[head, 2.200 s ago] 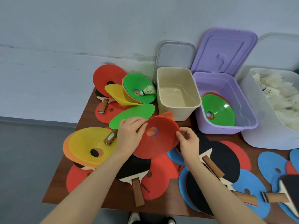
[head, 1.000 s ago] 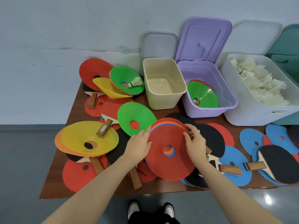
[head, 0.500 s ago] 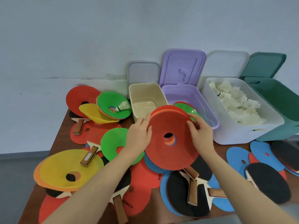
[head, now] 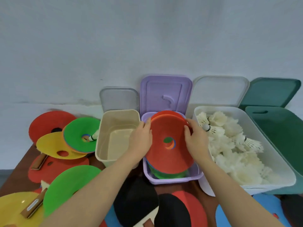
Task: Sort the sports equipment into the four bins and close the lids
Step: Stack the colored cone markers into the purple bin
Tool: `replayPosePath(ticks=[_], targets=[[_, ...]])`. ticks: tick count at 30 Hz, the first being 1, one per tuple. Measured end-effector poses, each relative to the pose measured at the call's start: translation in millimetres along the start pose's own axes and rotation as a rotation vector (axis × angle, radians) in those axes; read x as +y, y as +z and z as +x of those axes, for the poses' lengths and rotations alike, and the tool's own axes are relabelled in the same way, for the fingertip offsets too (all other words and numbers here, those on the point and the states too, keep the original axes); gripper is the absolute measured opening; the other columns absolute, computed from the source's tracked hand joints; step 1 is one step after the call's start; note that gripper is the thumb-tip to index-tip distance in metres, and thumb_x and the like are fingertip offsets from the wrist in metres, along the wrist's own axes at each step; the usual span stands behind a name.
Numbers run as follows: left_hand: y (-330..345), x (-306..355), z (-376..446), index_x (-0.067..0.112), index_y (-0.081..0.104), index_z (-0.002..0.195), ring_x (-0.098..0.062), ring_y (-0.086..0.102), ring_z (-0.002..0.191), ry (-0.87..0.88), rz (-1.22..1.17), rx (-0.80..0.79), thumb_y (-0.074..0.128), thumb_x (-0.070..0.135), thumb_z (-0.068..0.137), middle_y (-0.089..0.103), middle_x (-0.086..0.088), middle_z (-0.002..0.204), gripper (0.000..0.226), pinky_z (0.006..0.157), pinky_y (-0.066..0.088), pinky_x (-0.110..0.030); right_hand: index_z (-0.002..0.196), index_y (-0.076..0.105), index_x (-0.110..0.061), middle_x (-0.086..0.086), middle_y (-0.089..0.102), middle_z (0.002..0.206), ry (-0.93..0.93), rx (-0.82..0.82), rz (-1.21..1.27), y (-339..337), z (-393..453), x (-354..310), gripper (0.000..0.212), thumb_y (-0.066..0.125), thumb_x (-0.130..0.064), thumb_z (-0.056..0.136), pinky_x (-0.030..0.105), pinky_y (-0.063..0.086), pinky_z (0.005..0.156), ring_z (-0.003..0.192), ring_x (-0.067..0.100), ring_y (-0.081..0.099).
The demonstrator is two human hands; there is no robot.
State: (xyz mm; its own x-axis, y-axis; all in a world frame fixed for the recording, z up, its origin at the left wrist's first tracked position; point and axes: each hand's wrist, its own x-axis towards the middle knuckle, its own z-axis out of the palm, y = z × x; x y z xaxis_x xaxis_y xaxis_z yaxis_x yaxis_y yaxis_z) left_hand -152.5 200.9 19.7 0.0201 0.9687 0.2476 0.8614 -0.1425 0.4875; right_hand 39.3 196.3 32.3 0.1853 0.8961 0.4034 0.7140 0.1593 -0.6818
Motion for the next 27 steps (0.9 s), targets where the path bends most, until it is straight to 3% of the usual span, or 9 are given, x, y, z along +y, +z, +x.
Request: replayPosePath(ticks=[2, 5, 8, 16, 22, 27], targets=[[9, 2, 9, 0.013, 0.029, 0.145, -0.038, 0.053, 0.102, -0.030, 0.054, -0.067, 0.043, 0.020, 0.094, 0.047, -0.016, 0.125, 0.053, 0.076, 0.043, -0.041, 0.112, 0.062, -0.012, 0.011, 0.067, 0.100, -0.031, -0.036, -0.069, 9, 6, 10, 0.026, 0.053, -0.009, 0.088, 0.044, 0.049, 0.078, 0.092, 0.032, 0.061], [16, -3, 10, 0.018, 0.025, 0.146, -0.034, 0.047, 0.108, -0.017, 0.285, -0.167, 0.041, 0.030, 0.094, 0.043, -0.014, 0.125, 0.055, 0.084, 0.038, -0.039, 0.103, 0.065, -0.009, 0.015, 0.064, 0.094, -0.043, -0.111, -0.225, 22, 5, 24, 0.026, 0.050, -0.019, 0.084, 0.045, 0.048, 0.075, 0.086, 0.039, 0.059], [14, -13, 4, 0.018, 0.027, 0.146, -0.033, 0.040, 0.119, 0.016, 0.315, -0.163, 0.041, 0.032, 0.095, 0.038, -0.012, 0.137, 0.055, 0.093, 0.033, -0.039, 0.103, 0.067, -0.010, 0.014, 0.063, 0.096, -0.081, -0.148, -0.278, 29, -6, 28, 0.033, 0.050, -0.023, 0.078, 0.045, 0.046, 0.075, 0.084, 0.039, 0.058], [-41, -50, -38, 0.010, 0.061, 0.117, -0.032, 0.061, 0.095, 0.115, 0.287, 0.031, 0.035, 0.035, 0.079, 0.062, -0.012, 0.112, 0.052, 0.079, 0.047, -0.040, 0.111, 0.064, -0.014, 0.006, 0.062, 0.109, -0.254, -0.221, -0.117, 37, -38, -19, 0.031, 0.048, -0.023, 0.086, 0.041, 0.044, 0.085, 0.098, 0.029, 0.057], [-100, -103, -80, 0.012, 0.062, 0.114, -0.028, 0.060, 0.094, 0.118, 0.372, 0.082, 0.037, 0.033, 0.079, 0.063, -0.007, 0.107, 0.048, 0.080, 0.045, -0.039, 0.110, 0.064, -0.011, 0.005, 0.063, 0.092, -0.382, -0.258, 0.027, 67, -74, -87, 0.036, 0.042, -0.027, 0.087, 0.035, 0.043, 0.070, 0.081, 0.026, 0.057], [-129, -167, -130, 0.013, 0.064, 0.112, -0.028, 0.058, 0.101, 0.030, 0.322, 0.061, 0.040, 0.034, 0.083, 0.063, -0.005, 0.109, 0.043, 0.083, 0.041, -0.041, 0.108, 0.065, -0.010, 0.005, 0.064, 0.096, -0.391, -0.295, 0.080, 109, -126, -135, 0.035, 0.042, -0.028, 0.088, 0.033, 0.047, 0.071, 0.082, 0.022, 0.060]])
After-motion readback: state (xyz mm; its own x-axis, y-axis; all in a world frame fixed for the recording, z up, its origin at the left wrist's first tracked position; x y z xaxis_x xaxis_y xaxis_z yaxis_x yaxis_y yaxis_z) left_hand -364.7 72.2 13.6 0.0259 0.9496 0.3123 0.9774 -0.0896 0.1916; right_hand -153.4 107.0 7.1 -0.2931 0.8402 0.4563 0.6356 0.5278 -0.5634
